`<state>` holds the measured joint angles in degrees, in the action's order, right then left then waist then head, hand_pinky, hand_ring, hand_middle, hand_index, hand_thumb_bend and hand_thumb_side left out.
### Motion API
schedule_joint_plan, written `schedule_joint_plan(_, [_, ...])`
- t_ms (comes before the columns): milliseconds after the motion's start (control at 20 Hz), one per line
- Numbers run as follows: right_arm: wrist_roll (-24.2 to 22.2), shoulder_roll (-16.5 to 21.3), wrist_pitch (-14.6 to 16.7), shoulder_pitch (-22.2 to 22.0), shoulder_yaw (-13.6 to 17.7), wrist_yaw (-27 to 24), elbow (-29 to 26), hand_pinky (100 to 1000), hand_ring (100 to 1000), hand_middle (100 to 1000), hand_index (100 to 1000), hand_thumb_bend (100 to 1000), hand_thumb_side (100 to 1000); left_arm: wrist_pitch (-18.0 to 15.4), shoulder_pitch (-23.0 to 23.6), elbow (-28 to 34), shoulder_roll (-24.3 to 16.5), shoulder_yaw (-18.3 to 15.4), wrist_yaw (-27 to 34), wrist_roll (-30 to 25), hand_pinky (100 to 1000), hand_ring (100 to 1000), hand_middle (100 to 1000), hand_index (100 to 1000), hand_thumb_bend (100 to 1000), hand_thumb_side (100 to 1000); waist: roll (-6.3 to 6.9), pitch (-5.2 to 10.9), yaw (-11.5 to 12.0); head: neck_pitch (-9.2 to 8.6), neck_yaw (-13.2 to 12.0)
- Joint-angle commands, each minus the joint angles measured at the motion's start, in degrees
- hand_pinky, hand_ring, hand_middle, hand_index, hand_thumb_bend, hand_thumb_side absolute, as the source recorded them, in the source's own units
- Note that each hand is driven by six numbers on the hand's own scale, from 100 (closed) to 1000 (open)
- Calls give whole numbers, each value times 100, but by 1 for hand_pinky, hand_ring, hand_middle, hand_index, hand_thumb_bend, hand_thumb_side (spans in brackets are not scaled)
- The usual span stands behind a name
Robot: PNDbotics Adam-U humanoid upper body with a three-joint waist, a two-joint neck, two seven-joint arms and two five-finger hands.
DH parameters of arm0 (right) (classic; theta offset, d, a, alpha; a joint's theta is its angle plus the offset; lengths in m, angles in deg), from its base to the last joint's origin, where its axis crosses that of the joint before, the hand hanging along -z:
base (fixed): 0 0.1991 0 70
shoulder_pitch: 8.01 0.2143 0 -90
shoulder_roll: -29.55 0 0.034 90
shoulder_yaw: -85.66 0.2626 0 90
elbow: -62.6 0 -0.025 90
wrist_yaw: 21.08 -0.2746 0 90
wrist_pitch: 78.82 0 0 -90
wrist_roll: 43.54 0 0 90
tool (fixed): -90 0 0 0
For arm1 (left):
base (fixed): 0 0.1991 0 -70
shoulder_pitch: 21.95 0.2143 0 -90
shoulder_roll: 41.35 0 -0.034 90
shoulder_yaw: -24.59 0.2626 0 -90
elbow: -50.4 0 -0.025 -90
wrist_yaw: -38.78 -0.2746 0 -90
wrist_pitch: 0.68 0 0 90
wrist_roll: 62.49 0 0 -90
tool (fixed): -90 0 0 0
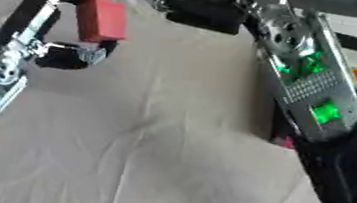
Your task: Pick up the objects with one hand, pass them to the other hand, and then place them into the box on the other side of the table.
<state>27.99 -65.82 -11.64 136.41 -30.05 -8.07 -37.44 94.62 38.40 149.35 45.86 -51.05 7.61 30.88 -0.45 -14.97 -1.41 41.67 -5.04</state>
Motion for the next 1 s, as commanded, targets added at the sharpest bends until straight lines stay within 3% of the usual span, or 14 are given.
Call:
schedule_joint_plan(50, [-138, -102, 70, 128, -39, 204, 91, 953, 886, 836, 903, 305, 620, -89, -82, 45, 3, 21, -54, 26, 758, 676, 546, 514, 108, 100, -50, 245, 12, -9, 32])
schedule_joint_plan(500, [-775, -188, 464, 162, -90, 696, 372, 955, 889, 837, 905, 355, 457, -197, -43, 87, -18, 32, -18, 62, 754, 670, 542, 514, 116, 100, -27, 257, 36, 4, 34])
schedule_joint_plan(700, [-888, -235, 642, 163, -94, 933, 403, 953, 887, 833, 901, 370, 379, -209, -22, 125, 15, 48, 16, 40, 754, 669, 538, 512, 110, 100, -24, 244, 41, 12, 22])
schedule_joint_plan(1000, [-885, -339, 876, 151, -123, 1520, 415, 949, 883, 826, 885, 374, 346, -212, -23, 246, 40, 81, 66, -88, 748, 663, 531, 508, 105, 100, -16, 237, 42, 16, 13])
